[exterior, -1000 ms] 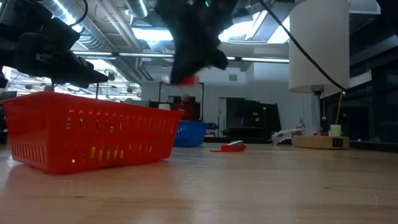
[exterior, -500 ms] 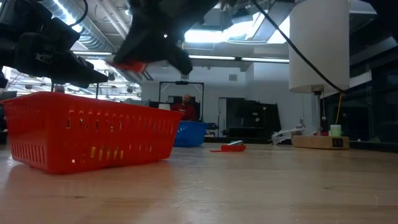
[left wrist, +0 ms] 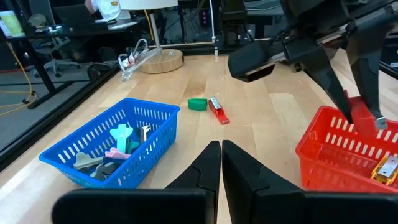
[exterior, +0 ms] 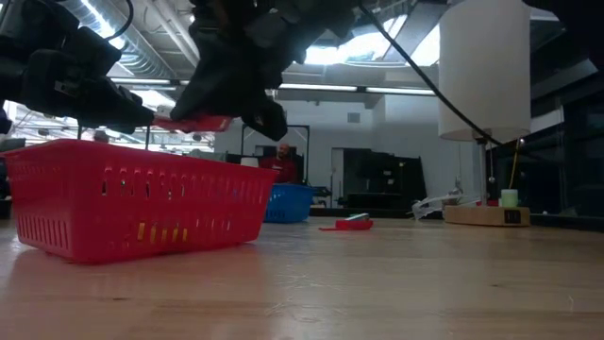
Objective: Pick and place Stapler, Stapler remover, tape
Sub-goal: Put the red stapler into the red bin
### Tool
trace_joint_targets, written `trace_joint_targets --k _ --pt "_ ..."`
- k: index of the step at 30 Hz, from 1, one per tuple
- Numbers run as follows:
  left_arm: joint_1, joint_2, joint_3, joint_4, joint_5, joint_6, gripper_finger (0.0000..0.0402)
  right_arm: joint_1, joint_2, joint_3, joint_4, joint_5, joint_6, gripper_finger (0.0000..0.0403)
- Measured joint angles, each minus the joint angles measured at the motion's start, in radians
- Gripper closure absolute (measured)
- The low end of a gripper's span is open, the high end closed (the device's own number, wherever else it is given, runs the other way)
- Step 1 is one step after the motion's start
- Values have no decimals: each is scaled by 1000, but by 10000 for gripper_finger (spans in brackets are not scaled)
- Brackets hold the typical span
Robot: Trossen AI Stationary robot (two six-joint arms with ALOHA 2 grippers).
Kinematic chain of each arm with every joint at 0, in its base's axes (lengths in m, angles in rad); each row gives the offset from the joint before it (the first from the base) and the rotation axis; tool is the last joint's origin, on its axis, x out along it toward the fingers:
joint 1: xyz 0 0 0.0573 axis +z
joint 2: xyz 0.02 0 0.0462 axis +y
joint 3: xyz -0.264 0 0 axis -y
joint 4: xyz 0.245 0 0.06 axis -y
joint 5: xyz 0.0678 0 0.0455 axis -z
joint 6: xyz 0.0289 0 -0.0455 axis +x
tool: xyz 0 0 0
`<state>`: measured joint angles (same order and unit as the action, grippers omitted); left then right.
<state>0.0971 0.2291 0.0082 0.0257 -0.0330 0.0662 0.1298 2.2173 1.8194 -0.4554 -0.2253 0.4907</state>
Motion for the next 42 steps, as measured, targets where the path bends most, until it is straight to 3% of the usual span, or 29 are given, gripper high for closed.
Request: trace_joint_targets --k 9,23,31,42 --pt "0 0 0 0 0 0 389 -36 0 0 -102 -42 -130 352" --pt "0 0 0 0 0 0 389 8 42 -2 -29 -113 -160 352" --pt "0 0 0 0 0 0 394 10 42 -2 -12 -29 -160 349" --pt "0 0 0 0 0 0 391 11 42 -2 -4 -30 -90 279"
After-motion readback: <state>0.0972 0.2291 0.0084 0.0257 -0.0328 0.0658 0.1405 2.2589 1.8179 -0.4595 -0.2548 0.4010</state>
